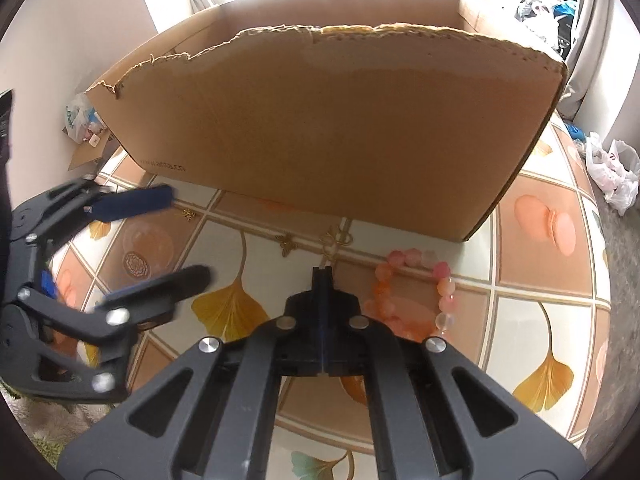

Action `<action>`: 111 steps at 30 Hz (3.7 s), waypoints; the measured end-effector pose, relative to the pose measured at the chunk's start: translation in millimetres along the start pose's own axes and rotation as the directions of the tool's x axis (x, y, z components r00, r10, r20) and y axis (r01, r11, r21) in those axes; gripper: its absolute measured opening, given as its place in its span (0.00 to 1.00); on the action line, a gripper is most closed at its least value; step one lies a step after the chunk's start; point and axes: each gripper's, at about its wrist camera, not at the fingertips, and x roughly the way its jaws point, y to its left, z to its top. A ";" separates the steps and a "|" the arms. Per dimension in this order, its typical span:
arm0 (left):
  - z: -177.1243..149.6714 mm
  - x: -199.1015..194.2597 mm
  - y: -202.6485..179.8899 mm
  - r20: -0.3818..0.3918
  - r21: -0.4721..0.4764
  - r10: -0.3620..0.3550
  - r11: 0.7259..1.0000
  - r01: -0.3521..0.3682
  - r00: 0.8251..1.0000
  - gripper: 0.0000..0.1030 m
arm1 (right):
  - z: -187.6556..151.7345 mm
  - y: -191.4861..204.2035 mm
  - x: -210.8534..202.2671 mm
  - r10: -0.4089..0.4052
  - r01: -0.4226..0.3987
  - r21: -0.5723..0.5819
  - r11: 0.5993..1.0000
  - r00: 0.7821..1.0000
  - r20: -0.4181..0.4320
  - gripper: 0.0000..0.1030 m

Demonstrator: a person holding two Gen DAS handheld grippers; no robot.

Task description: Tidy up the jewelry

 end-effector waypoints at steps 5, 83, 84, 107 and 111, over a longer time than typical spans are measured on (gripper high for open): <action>10.3 18.2 -6.9 -0.034 0.034 -0.069 0.997 0.070 0.997 0.37 | -1.3 -7.3 -1.3 0.028 -0.028 0.013 1.000 1.000 0.007 0.00; -16.8 -2.9 5.0 -0.103 -0.010 0.036 0.999 -0.037 0.994 0.12 | 1.5 -23.5 -15.8 -0.038 0.040 -0.049 0.998 0.998 0.050 0.02; -16.9 -2.7 4.2 -0.103 -0.010 0.036 0.999 -0.037 0.994 0.12 | 2.3 -23.7 -17.1 -0.022 0.024 -0.050 0.998 0.999 0.050 0.02; -16.5 -2.5 4.0 -0.102 -0.008 0.037 0.999 -0.038 0.994 0.12 | 1.0 -15.4 -16.6 0.121 -0.124 -0.085 0.989 0.992 -0.045 0.27; -16.3 -2.7 3.4 -0.102 -0.009 0.037 0.999 -0.038 0.994 0.12 | 1.9 -14.7 -14.8 0.028 -0.029 -0.050 0.998 0.999 -0.016 0.27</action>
